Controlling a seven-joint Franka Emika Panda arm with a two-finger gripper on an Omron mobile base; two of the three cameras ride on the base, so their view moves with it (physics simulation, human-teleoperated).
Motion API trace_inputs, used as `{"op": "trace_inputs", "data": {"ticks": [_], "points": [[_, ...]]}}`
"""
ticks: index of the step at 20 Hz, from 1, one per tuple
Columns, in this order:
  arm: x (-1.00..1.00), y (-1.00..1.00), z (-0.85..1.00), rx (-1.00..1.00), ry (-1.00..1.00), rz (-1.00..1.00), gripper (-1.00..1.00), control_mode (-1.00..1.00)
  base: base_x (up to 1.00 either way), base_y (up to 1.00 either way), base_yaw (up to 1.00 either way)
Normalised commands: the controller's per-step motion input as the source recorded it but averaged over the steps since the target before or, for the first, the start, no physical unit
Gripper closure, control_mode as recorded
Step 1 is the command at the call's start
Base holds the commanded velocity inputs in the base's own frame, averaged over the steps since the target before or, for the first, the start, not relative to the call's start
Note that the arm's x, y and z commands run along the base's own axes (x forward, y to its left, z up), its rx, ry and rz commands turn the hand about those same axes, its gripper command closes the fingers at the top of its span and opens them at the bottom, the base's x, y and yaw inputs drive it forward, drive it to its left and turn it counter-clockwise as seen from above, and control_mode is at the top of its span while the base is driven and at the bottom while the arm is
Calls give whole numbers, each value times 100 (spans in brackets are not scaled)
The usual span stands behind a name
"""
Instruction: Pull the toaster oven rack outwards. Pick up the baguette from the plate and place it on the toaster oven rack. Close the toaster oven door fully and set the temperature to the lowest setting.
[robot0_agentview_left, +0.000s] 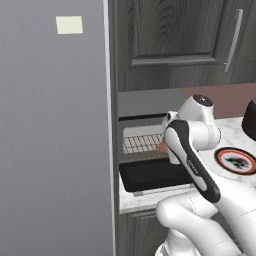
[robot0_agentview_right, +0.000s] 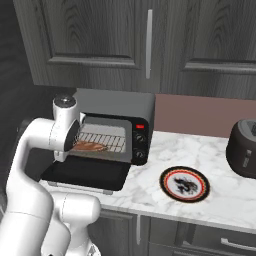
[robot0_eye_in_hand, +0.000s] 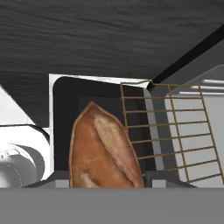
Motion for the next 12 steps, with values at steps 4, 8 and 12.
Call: {"op": "trace_inputs", "data": {"ticks": [4,8,12], "points": [[2,0,-35,1,0,0,100,-100,0,0,0],[6,0,-3,0,2,0,100,-100,0,0,0],[20,0,0,0,0,0,100,-100,0,0,0]]}}
